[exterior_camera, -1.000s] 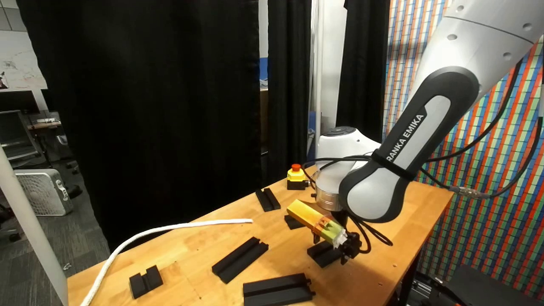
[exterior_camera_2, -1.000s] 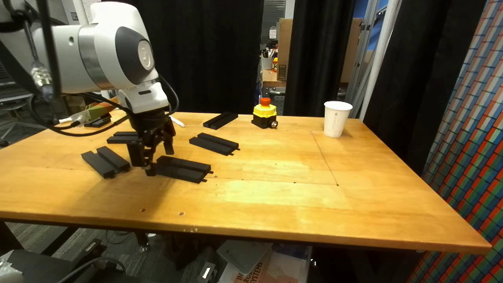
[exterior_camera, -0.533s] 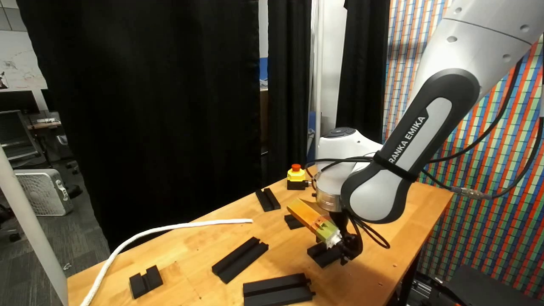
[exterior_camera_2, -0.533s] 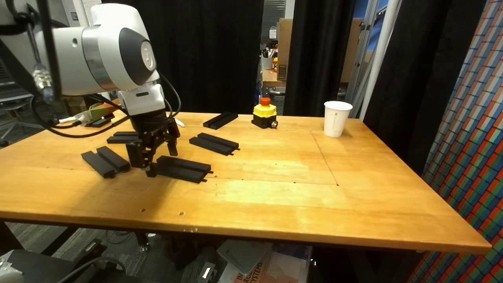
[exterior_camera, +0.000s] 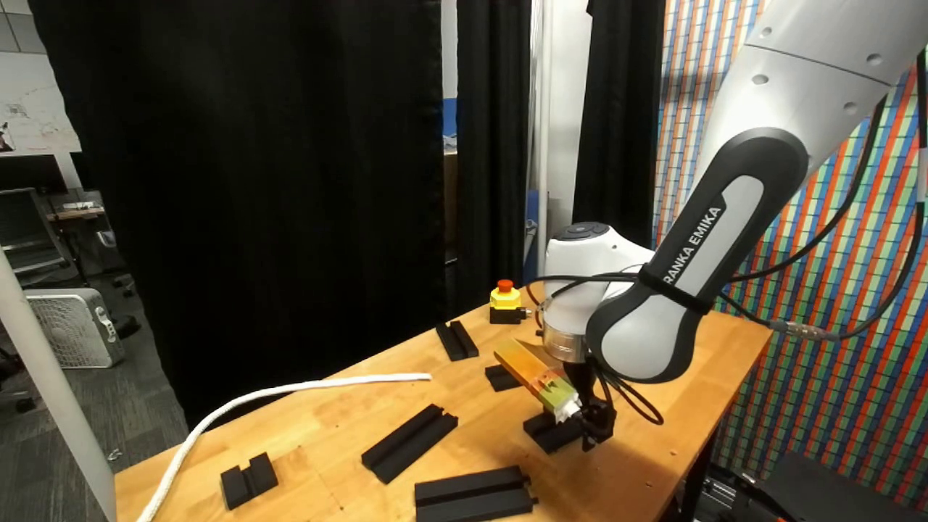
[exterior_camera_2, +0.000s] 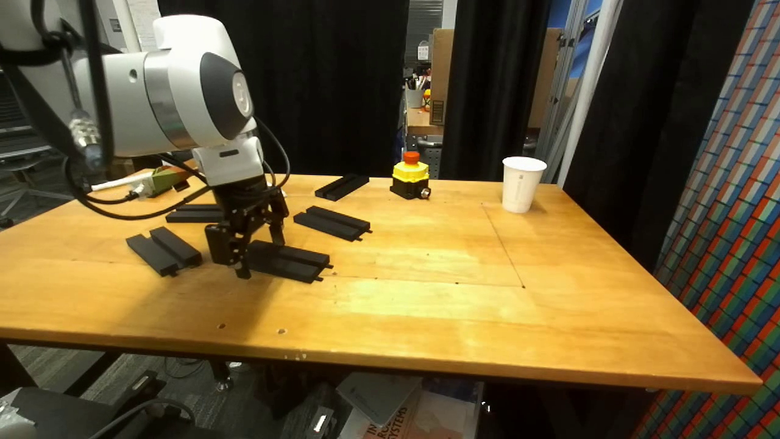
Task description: Join the two black pieces of the object
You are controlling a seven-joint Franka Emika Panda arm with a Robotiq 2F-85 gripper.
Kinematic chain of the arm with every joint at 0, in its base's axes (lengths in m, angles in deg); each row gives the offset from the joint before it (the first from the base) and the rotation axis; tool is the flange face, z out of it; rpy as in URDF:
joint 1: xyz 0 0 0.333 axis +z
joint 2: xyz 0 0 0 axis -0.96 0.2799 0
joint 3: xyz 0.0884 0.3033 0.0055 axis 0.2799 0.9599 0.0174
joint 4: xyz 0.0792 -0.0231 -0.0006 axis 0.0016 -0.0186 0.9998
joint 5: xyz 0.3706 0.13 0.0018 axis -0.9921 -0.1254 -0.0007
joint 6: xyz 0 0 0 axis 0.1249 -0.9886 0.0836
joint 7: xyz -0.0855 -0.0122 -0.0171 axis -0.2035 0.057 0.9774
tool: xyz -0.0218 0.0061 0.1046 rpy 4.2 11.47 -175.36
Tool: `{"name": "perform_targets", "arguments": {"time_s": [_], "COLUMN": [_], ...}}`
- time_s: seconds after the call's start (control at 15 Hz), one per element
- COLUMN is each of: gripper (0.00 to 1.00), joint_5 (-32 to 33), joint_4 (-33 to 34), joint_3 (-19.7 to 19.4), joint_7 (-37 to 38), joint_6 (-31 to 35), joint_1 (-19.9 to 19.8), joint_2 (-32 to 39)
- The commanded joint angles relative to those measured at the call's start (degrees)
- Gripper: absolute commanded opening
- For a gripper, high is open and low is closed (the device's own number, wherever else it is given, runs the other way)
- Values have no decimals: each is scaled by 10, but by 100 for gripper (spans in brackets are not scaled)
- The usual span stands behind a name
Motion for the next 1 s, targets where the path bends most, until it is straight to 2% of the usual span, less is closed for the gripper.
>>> {"name": "perform_targets", "arguments": {"time_s": [0.0, 0.73, 0.8, 0.87, 0.93], "gripper": [100, 100, 75, 73, 66], "joint_5": [38, 43, 48, 47, 47], "joint_4": [15, 24, 25, 26, 27], "joint_3": [-10, -11, -12, -11, -10], "joint_7": [20, 7, 7, 5, 4], "joint_6": [16, 37, 36, 32, 32], "joint_1": [1, -3, -2, -2, -2], "joint_2": [10, 38, 39, 38, 38]}}
